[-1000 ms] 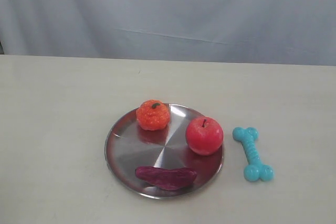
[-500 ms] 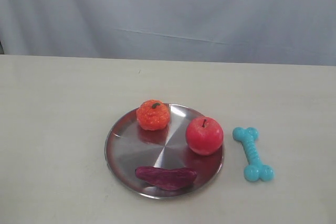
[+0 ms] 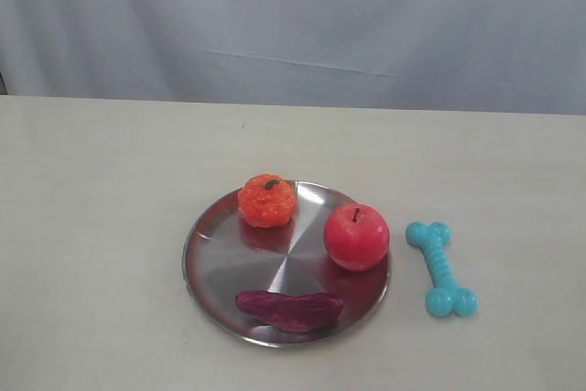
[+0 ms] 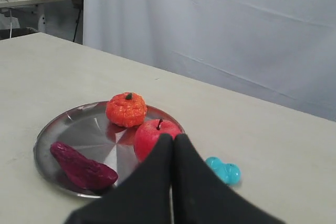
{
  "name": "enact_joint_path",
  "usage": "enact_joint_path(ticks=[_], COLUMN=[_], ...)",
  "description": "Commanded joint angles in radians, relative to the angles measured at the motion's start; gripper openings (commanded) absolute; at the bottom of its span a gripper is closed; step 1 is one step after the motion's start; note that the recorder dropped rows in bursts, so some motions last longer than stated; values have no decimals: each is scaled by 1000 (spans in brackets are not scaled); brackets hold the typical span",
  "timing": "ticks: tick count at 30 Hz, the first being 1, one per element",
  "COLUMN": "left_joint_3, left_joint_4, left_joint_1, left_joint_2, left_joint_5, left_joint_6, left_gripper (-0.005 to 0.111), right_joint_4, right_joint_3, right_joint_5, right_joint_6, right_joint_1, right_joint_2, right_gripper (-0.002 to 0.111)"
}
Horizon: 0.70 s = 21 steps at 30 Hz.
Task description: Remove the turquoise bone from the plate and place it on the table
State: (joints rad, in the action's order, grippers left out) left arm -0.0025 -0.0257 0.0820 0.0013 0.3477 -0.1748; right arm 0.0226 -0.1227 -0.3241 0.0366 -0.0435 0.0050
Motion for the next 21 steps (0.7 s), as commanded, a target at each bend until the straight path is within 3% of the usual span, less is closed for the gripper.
enact_joint_path(ticks=[1,14,21], left_joint_3=[3,3,3], left_joint_4=[0,0,0], left_joint_1=[-5,-5,-5], left_joint_2=[-1,-1,-1], left_joint_5=[-5,-5,-5], left_joint_6=[-2,-2,-2], left_gripper=[0,0,0], right_joint_4=[-23,-15,-11], right_joint_3=[52,123,123], right_joint_5=[78,109,28], right_joint_6=[36,42,39], right_joint_1=[7,7,7], right_joint_2=[-5,-5,-5], right_gripper=[0,0,0])
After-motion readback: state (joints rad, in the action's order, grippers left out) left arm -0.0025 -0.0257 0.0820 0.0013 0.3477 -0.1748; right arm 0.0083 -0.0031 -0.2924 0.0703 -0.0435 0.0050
